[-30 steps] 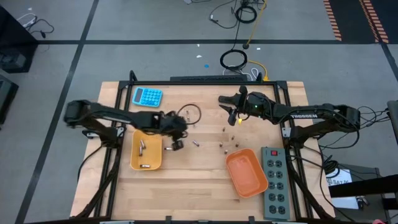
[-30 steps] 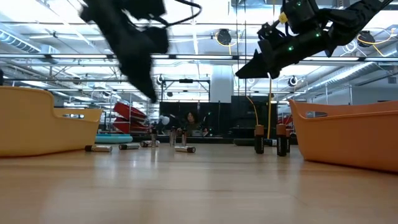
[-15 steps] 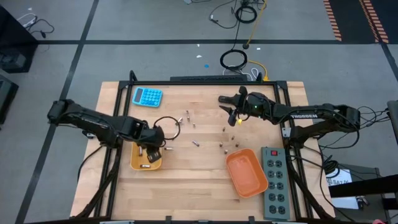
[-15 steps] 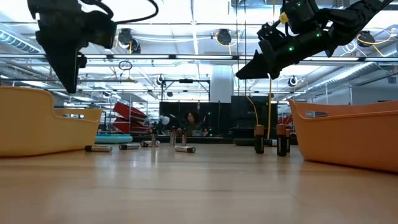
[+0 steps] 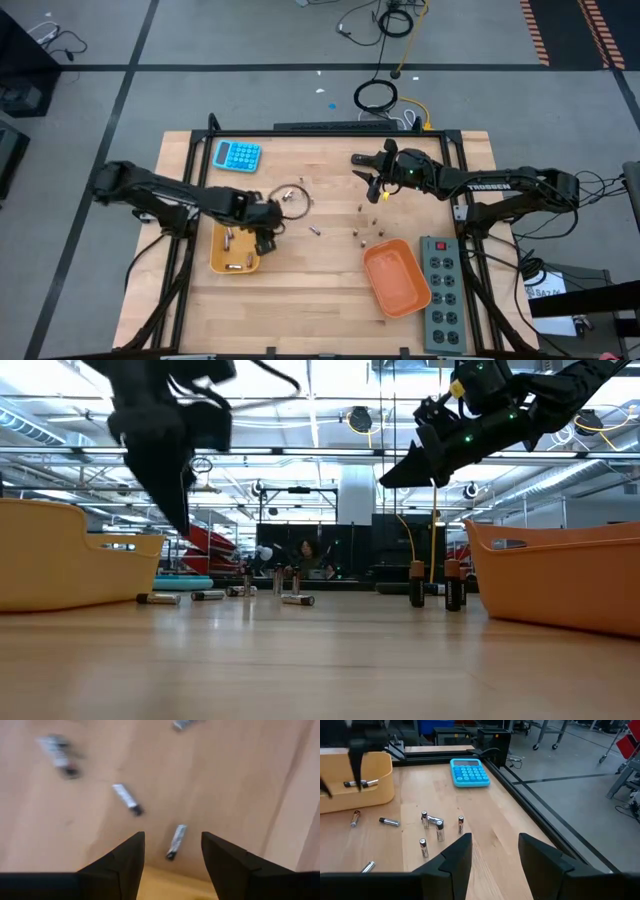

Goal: Sort batteries
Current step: Put the silver battery into the yellow bin

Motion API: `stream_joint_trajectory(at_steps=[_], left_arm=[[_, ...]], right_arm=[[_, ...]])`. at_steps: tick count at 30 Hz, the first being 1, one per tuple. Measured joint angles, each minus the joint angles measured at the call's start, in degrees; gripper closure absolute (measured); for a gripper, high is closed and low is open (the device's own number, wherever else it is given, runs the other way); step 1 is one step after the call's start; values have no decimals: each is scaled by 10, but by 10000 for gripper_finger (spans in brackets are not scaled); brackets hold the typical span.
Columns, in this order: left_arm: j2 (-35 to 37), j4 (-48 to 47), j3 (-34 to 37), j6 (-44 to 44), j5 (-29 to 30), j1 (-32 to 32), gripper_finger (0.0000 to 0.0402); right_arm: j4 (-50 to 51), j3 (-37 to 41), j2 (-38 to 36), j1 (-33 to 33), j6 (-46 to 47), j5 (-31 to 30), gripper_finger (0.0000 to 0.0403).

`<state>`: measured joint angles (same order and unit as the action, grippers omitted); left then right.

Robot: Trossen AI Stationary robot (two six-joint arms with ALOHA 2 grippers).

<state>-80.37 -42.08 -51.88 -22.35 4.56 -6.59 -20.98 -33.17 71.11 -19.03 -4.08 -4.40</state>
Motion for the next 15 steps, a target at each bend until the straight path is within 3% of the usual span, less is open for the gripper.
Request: stream_joint_trajectory(at_steps=[5,15], left_arm=[[-84,40,0,63,-56,2,211],[-167,44,-2,109,-37,10,219]], right_arm=[[3,0,0,0,0,0,250],[3,0,0,0,-5,0,250]])
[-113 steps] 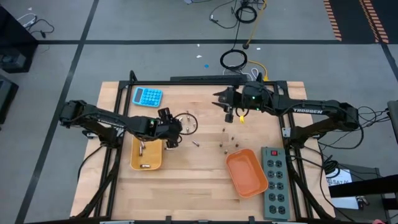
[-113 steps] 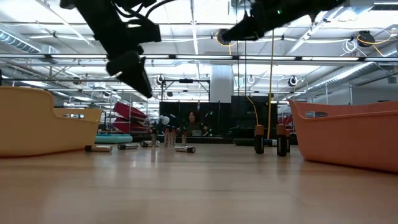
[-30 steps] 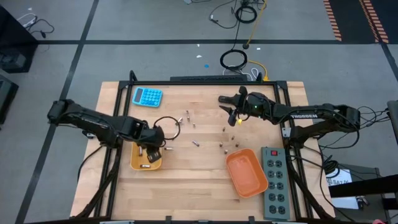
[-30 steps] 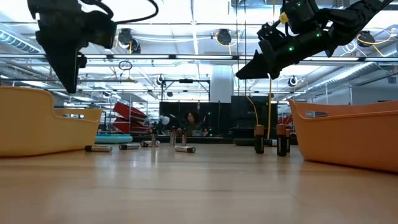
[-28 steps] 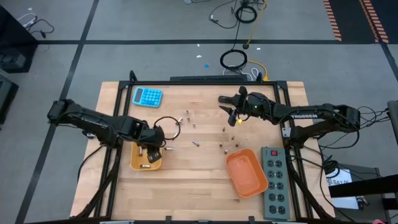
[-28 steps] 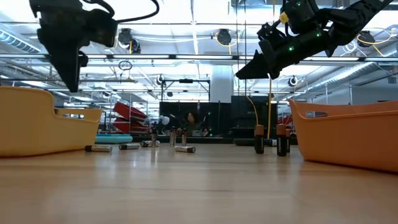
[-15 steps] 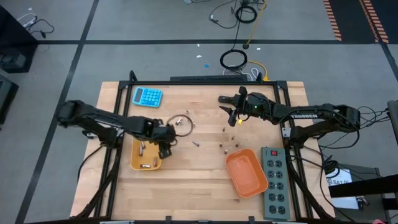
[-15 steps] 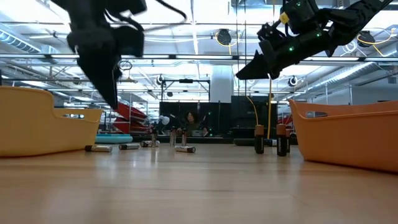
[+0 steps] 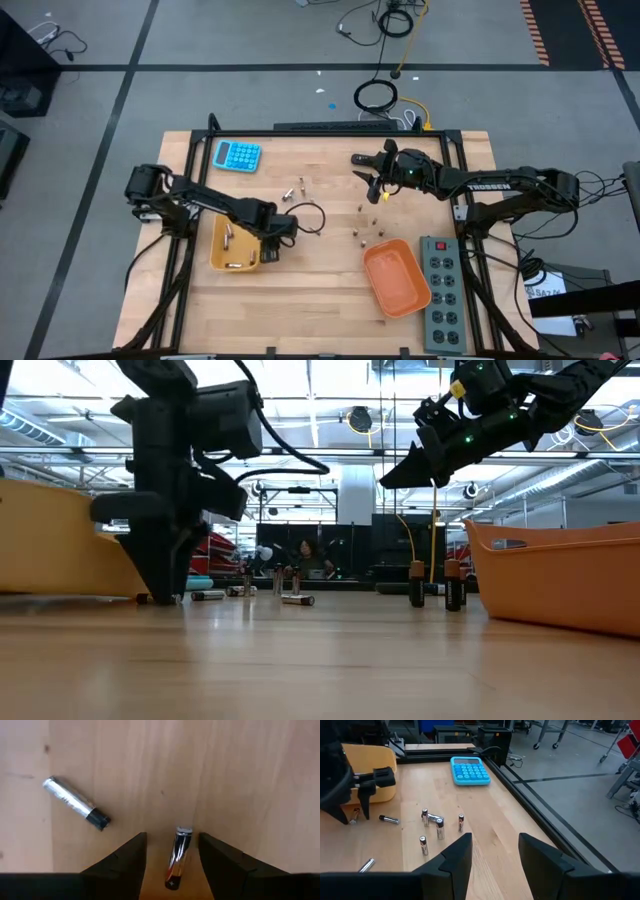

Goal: Sort batteries
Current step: Put the silver battery into the yellow bin

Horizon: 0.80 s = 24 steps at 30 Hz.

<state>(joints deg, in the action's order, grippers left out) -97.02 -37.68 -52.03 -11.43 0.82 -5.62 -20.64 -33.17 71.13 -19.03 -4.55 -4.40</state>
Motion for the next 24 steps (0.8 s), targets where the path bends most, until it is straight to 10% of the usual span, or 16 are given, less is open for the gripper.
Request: stream_joint_trajectory(at_steps=[7,24], left_arm=[[-5,10,0,34,-13,-1,378],[183,-143,-46,-111,-37,-5,383]], right_arm=[[3,0,0,0,-2,0,250],[9,0,0,0,5,0,250]])
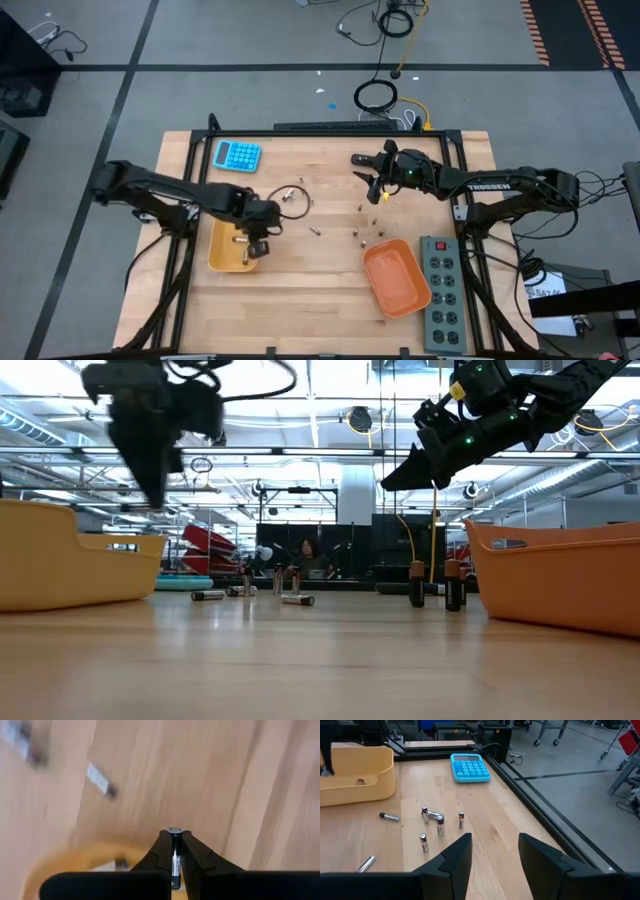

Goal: Sort batteries
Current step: Put the silver battery into the yellow bin

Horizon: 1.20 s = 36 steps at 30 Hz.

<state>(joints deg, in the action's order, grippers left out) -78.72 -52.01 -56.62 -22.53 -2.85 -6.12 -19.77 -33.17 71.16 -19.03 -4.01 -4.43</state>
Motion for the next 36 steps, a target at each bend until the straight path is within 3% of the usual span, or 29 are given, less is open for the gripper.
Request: stream_joint_trajectory(at_steps=[5,9,16,21,27,36], left_arm=[[30,-74,17,-96,23,-11,320],[27,-113,21,-109,17,-10,270],[17,41,21,-4,119,35,258],[-29,96,21,53,130,88,257],[-104,123,21,109,82,131,256],[-180,147,11,113,-9,162,256]], right_arm=[[0,0,0,0,0,0,250],[0,0,0,0,0,0,250],[-5,0,0,0,-1,0,250],[-3,0,0,0,-1,0,250],[3,0,0,0,-3,0,250],[10,0,0,0,-12,-2,250]])
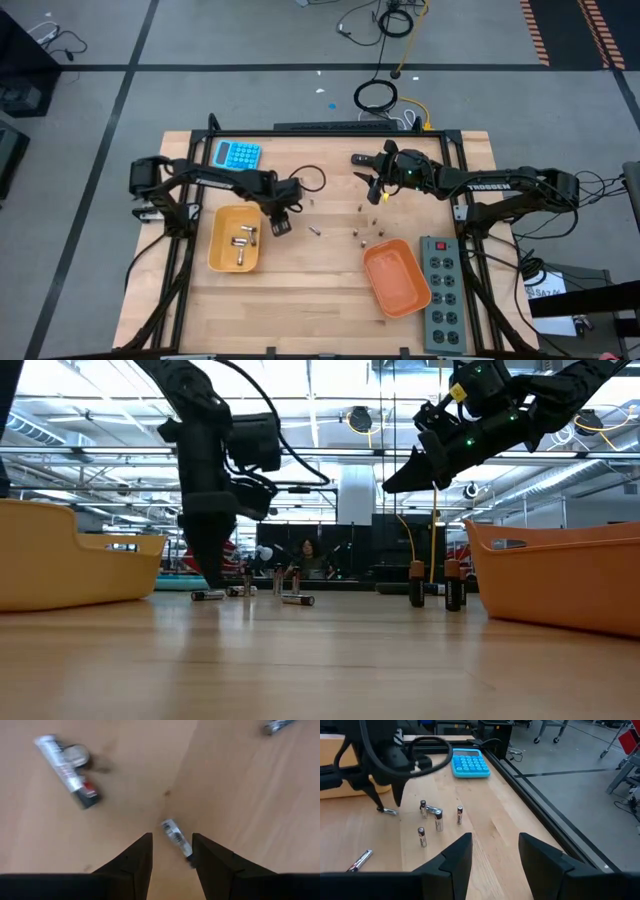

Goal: Sort batteries
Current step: Put the silver battery into the yellow bin

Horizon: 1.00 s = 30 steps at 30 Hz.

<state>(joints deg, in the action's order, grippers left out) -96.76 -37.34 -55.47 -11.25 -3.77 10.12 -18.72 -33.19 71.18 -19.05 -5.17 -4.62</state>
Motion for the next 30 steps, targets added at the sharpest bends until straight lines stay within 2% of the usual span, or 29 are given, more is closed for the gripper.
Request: stream_joint_trajectory(at_steps=[3,9,14,16,20,21,27,30], left_arm=[[-9,12,0,0,-22,0,256],[-33,12,-2,-4,-21,1,255],[-55,10,-4,17,7,-6,262],[-55,9,-4,38,12,-10,281],[-56,7,-3,45,45,-21,370],[-56,7,-3,45,45,-24,380],[-42,-29,-22,45,67,-46,381],[0,-100,-50,28,65,-55,381]], right_arm=[[3,0,0,0,-2,0,250],[3,0,0,0,-5,0,250],[3,0,0,0,-5,-1,250],[3,0,0,-1,-5,-1,250],[2,0,0,-1,-5,-1,250],[2,0,0,-1,-5,-1,250],[2,0,0,-1,-4,-1,250],[3,0,0,-1,-3,-1,250]])
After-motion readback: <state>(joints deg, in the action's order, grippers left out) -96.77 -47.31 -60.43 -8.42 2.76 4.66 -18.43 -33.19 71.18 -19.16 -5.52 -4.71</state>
